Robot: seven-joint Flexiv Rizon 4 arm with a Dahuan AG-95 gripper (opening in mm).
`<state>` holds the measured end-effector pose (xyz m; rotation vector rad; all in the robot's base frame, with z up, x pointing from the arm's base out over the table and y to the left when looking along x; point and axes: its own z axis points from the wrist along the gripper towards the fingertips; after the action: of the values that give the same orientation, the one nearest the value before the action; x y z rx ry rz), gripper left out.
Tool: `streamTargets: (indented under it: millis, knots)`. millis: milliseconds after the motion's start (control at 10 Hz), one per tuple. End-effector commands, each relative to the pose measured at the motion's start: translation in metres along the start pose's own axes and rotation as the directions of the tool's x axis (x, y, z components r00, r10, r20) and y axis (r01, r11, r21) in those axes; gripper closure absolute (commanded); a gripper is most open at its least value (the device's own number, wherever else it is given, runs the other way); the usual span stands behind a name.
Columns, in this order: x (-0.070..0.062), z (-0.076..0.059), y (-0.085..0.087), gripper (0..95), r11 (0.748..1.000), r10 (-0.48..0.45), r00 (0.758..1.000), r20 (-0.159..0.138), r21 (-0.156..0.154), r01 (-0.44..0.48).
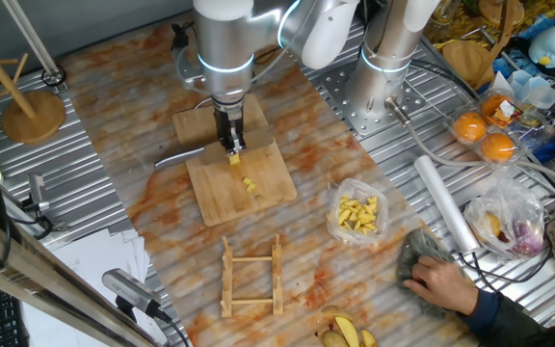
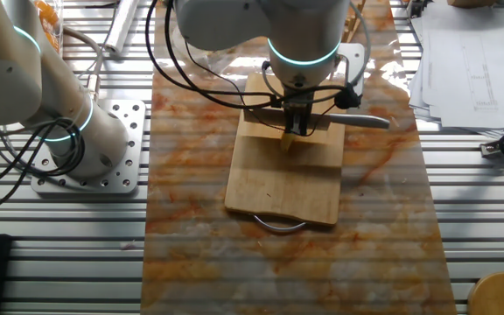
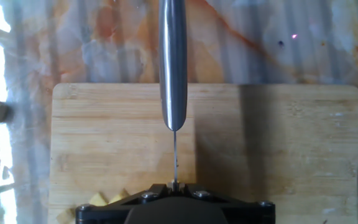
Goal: Chop the potatoes
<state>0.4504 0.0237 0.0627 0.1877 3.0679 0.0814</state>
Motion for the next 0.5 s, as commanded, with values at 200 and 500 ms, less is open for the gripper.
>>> streamTargets:
  millis: [200, 500]
  knots:
    - [-0.001, 0.008, 0.000, 95.0, 1.000, -0.003, 1.000, 0.005, 0.011, 0.003]
    - [0.000, 0.015, 0.000, 95.0, 1.000, -0.005, 1.000, 0.006, 0.020, 0.005]
